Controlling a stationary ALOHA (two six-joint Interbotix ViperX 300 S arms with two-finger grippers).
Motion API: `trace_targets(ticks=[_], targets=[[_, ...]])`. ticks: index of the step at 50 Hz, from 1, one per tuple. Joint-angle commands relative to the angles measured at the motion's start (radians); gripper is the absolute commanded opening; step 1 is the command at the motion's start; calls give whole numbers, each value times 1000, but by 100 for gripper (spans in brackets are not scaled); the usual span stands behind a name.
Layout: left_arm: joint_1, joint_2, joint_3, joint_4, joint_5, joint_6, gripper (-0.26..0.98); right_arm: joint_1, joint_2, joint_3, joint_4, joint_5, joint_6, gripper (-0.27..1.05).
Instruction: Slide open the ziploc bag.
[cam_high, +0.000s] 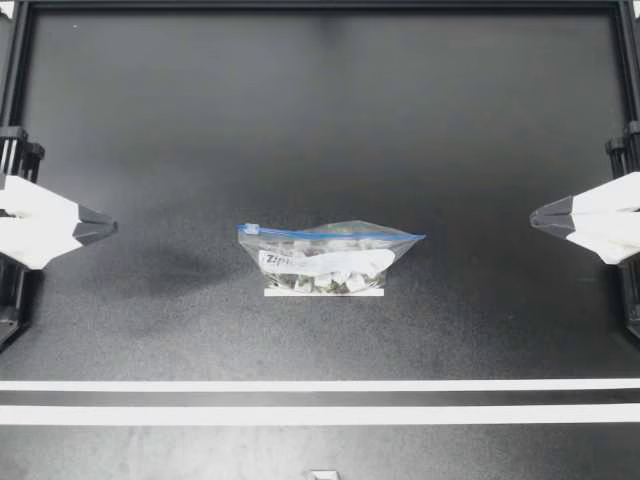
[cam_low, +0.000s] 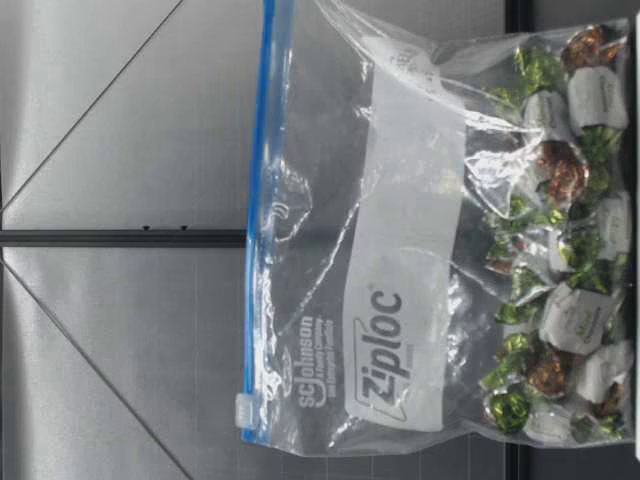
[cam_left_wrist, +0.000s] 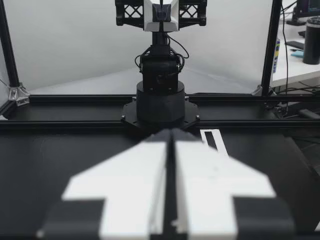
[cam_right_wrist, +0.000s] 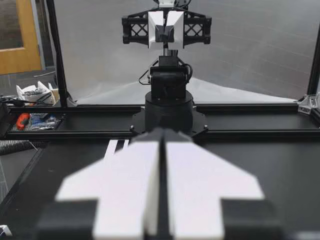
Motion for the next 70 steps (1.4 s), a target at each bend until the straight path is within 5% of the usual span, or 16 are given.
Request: trace_targets(ticks=[1, 14, 29, 46, 56, 70], targets=[[6, 18, -18, -12, 2, -9, -13, -6, 8, -8, -2, -5, -3, -16], [6, 166, 23, -32, -6, -3, -15, -14, 89, 18, -3, -81, 0, -17], [71, 468, 20, -98, -80, -6, -11, -71, 328, -91, 9, -202, 2, -16], [71, 669, -52, -141, -190, -15, 45, -114, 566, -275, 15, -202, 0, 6], [71, 724, -81, -141, -262, -15, 40, -114, 703, -387, 14, -202, -3, 34], [71, 782, -87, -141, -314, -18, 38, -114, 894, -549, 6, -163, -8, 35]])
